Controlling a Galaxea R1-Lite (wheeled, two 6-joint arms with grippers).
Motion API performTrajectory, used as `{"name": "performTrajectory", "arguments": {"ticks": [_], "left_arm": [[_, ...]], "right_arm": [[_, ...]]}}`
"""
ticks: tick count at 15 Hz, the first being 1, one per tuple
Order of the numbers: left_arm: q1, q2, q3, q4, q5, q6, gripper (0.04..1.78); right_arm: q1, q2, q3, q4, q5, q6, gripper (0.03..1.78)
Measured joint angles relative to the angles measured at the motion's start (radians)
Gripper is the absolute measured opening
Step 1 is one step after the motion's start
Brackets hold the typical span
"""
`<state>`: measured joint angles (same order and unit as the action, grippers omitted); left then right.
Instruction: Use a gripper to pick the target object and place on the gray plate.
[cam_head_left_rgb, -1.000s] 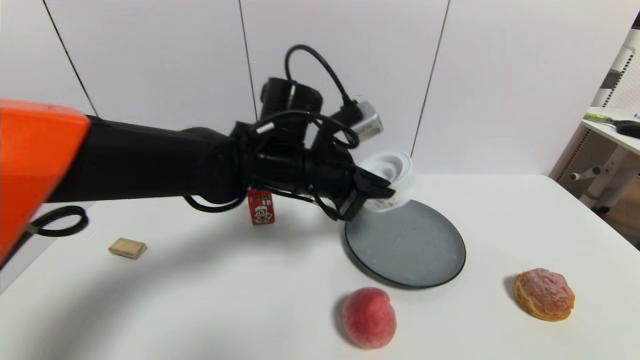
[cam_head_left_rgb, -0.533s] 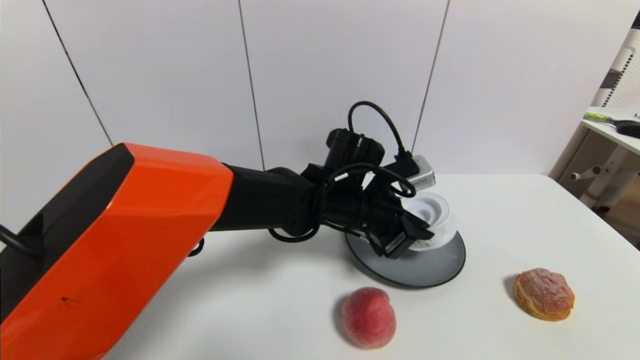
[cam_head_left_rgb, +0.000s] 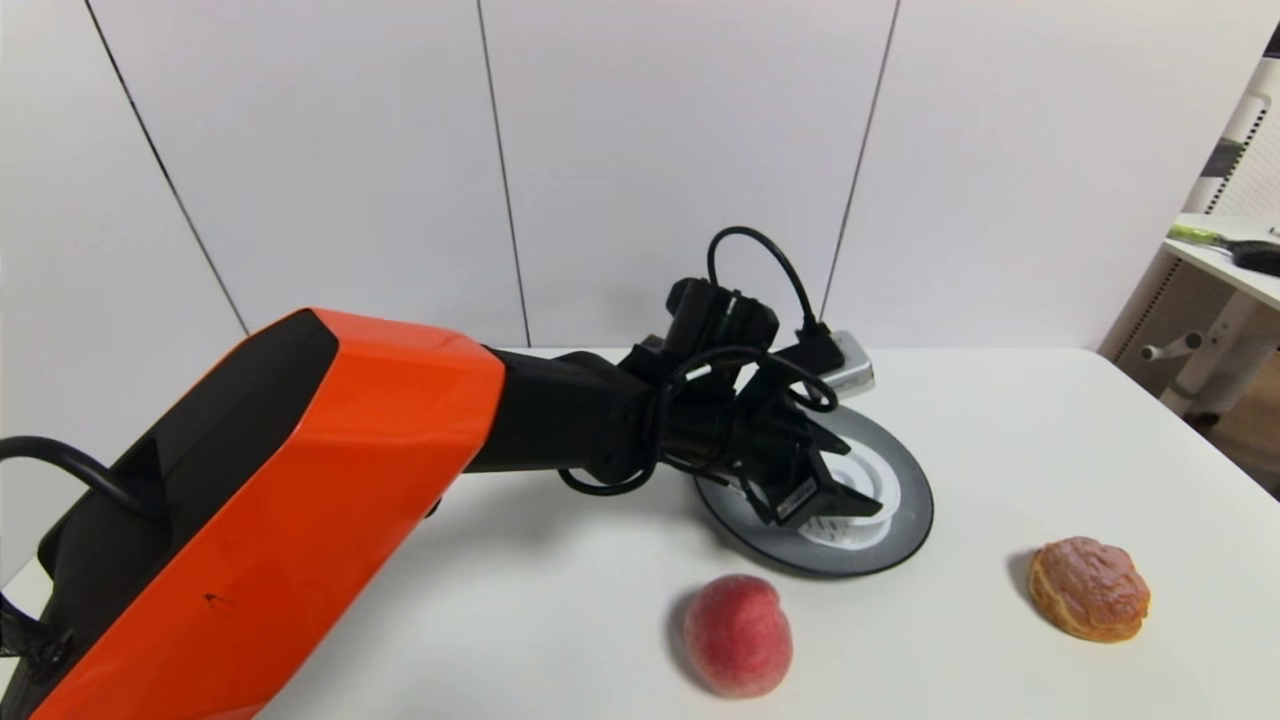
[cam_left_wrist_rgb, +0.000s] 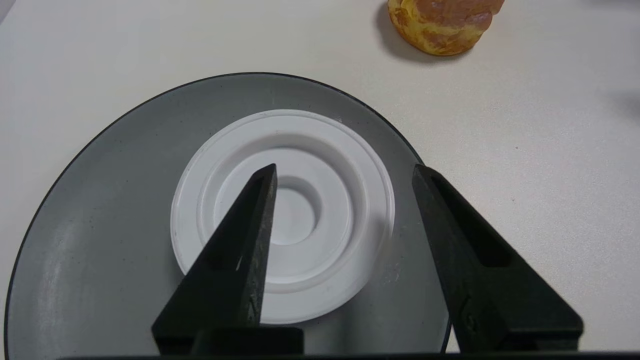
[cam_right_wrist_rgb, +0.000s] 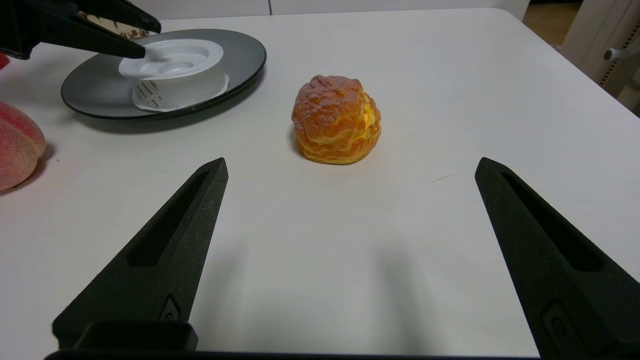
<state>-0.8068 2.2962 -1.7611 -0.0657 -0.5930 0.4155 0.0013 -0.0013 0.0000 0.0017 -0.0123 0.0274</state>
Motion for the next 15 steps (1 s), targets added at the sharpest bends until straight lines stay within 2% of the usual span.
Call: {"name": "performTrajectory", "arguments": {"ticks": [3,6,8,12,15], "left_arm": [[0.001,-0.046,-0.001,0.002,0.023,0.002,1.25],[0.008,-0.184,0.049,0.022,0.127,0.010,1.39],[0.039,-0.328,0.139,0.027,0.218,0.048,1.47],[0.183,-0.654,0.400,0.031,0.398,0.126,1.56],[0.355,-0.930,0.603,0.032,0.472,0.135,1.61]], "right_arm": [[0.000,0.000,0.000,0.000,0.000,0.000,1.71],[0.000,0.000,0.000,0.000,0.000,0.000,1.71],[0.000,0.000,0.000,0.000,0.000,0.000,1.71],[0.000,0.000,0.000,0.000,0.000,0.000,1.71],[0.000,0.000,0.000,0.000,0.000,0.000,1.71]]}}
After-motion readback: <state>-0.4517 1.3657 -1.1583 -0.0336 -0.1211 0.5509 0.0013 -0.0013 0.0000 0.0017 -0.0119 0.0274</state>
